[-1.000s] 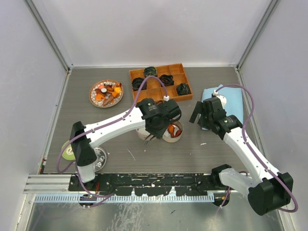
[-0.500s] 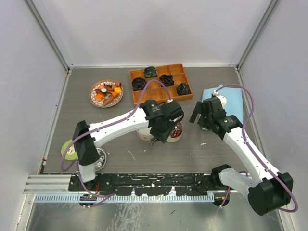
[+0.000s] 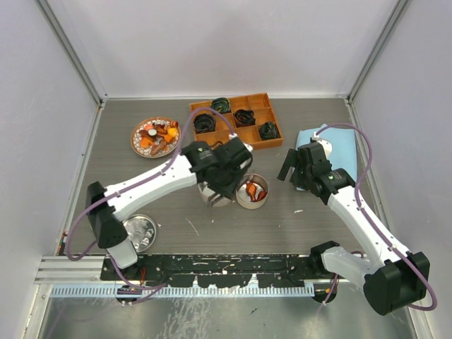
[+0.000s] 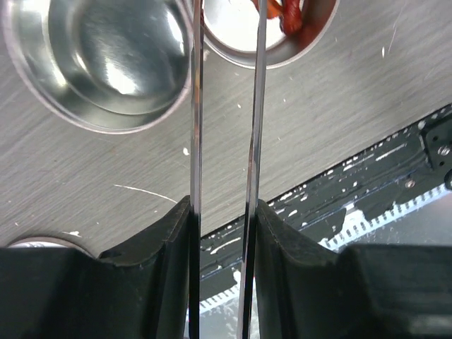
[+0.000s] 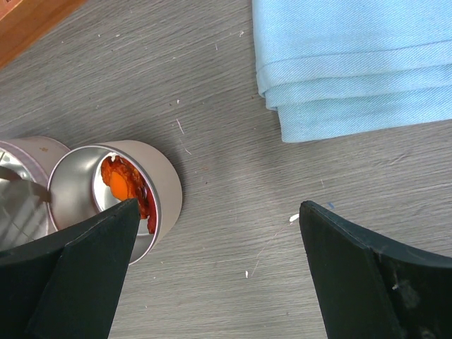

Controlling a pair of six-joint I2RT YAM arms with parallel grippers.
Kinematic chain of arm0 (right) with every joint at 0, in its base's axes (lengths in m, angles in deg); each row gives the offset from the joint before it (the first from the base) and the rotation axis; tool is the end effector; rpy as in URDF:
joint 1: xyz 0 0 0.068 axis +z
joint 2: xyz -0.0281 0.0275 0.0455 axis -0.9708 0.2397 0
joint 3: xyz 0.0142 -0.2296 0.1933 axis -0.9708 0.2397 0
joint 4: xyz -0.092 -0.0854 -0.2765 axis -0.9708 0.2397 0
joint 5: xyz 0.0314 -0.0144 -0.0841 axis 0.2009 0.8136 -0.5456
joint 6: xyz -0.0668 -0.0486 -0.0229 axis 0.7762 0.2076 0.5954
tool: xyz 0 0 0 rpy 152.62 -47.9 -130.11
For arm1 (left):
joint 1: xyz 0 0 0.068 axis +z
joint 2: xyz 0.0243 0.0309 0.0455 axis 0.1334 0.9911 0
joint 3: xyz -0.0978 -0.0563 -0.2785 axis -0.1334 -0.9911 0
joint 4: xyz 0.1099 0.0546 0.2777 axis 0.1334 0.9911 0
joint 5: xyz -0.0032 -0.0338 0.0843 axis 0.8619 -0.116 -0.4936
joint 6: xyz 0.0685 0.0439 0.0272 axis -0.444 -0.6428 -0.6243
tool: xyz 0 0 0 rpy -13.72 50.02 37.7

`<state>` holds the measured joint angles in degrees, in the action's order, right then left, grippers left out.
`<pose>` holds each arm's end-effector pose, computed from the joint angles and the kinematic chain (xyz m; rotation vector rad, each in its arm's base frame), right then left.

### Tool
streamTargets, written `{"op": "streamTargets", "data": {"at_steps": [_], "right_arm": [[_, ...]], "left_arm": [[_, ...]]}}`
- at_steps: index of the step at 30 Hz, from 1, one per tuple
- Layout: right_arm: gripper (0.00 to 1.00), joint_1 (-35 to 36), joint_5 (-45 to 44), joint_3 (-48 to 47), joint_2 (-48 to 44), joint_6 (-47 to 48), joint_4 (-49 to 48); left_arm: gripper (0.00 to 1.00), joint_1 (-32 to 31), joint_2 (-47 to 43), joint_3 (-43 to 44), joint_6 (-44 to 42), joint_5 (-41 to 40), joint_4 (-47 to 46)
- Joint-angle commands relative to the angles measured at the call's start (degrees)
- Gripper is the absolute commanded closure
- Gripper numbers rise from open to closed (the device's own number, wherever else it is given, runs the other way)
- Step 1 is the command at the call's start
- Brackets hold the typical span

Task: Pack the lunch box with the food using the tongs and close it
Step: Place the fake food in the packing box, then pick up the fake food from the plate.

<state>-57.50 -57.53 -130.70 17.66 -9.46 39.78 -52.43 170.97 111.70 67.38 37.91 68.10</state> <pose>0.2520 0.0673 0.2631 0.4237 2.3793 0.1499 0.2132 -0.3545 0.3199 0.7391 2.6635 -0.2830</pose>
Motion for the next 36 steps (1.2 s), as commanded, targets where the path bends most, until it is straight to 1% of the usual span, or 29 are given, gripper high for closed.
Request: {"op": "streamTargets", "data": {"at_steps": [1,5,8,14,16,23,28,30,36], "right_arm": [[0.00,-0.2,-0.6,-0.8,-0.7,0.4,-2.1],[0.00,-0.2,-0.8,-0.7,-1.0,0.4,-1.8],[0.00,-0.3,-0.7,-0.9,-1.0,0.4,-1.8],[0.00,-0.3,-0.6,-1.5,-0.7,0.3,-1.7],[0.00,-0.3,-0.5,-1.7,-0.5,0.4,-1.7],[0.00,-0.3,-0.3,-2.0,-0.4,0.3,-1.6],[0.00,-0.3,-0.3,-1.9,-0.3,0.3,-1.6],[0.00,-0.3,-0.3,-1.9,-0.2,0.3,-1.5],[0.00,-0.2,-0.3,-2.1,0.0,0.5,-1.5]], "left_arm": [[0.64,4.6,-6.9,-2.2,-0.5,-1.1,-3.6],[0.64,9.2,-11.2,-5.2,-0.2,-0.1,-5.6],[0.64,14.0,-14.3,-7.1,0.2,0.9,-6.6],[0.63,25.0,-18.0,-9.7,-1.5,0.9,-6.6],[0.61,28.7,-18.5,-10.1,-2.4,1.1,-6.5],[0.60,41.1,-17.1,-9.8,-3.8,2.7,-6.4],[0.59,47.9,-14.7,-9.6,-4.7,3.9,-6.9],[0.59,50.1,-13.2,-9.1,-5.6,4.6,-7.1],[0.57,53.2,-7.1,-4.8,-9.0,2.3,-6.1]]}}
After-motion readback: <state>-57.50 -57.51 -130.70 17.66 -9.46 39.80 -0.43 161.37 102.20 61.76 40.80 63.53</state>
